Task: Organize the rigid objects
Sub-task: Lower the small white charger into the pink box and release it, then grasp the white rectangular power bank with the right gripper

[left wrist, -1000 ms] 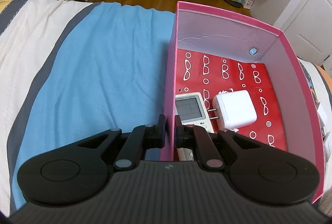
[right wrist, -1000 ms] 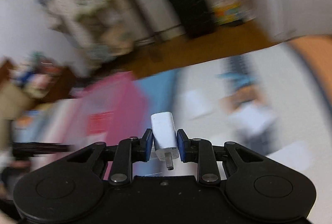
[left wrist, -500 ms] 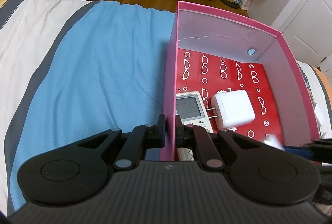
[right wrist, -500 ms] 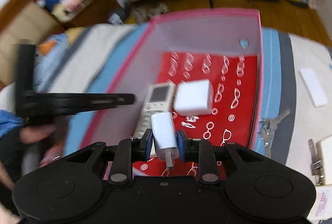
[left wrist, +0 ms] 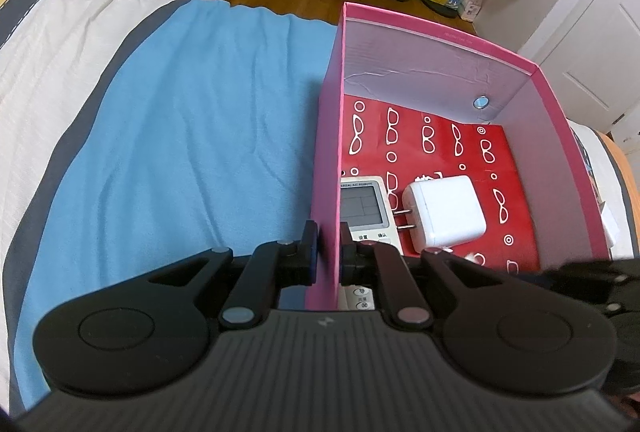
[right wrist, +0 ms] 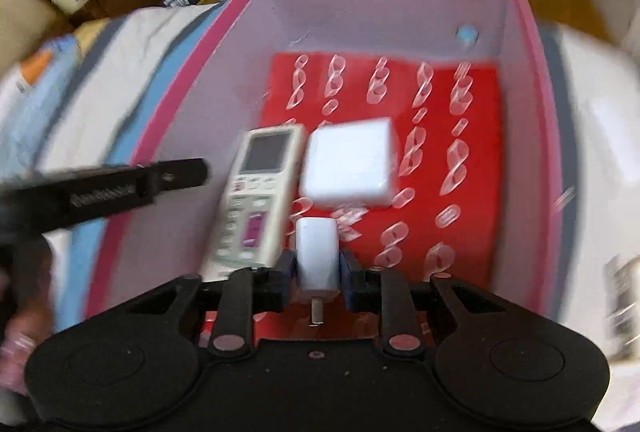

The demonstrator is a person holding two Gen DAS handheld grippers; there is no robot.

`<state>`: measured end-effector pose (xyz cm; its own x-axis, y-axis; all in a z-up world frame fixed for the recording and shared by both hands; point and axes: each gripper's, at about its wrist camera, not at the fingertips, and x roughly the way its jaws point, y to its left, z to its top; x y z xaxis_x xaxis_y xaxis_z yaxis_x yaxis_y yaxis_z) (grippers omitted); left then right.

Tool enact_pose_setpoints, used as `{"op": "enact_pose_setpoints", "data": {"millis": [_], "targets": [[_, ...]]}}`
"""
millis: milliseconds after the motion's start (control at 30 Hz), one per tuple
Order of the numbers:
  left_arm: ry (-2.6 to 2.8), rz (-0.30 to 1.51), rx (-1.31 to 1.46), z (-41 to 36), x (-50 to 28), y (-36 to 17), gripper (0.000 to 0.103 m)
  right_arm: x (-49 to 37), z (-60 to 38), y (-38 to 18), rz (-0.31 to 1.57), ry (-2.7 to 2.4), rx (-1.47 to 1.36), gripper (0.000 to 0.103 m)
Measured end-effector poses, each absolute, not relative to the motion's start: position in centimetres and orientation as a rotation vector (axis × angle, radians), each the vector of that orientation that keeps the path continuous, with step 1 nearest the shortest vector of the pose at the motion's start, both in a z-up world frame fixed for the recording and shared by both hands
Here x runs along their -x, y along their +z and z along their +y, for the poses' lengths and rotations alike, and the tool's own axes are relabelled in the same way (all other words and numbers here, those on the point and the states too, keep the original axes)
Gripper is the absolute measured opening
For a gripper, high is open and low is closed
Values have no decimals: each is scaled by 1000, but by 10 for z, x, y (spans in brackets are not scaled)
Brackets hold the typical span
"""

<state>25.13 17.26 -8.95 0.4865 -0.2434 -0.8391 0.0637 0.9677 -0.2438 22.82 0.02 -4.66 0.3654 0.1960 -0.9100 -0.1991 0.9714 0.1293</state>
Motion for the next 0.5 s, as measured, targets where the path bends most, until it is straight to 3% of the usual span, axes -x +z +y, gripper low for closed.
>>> {"op": "enact_pose_setpoints", "data": {"millis": [100, 200, 333, 500], "targets": [[-186, 1049, 185, 172, -252, -90, 8, -210, -4, -23, 1066, 259, 82, 35], [-186, 1050, 190, 173, -252, -89, 8, -192, -24, 3, 969, 295, 73, 45], [-183, 1049, 181, 173, -252, -89, 8, -174, -66, 35, 847, 314, 83, 50], [-176, 1051, 179, 172, -252, -89, 8, -173, -136, 53, 824, 290, 35, 51]]}}
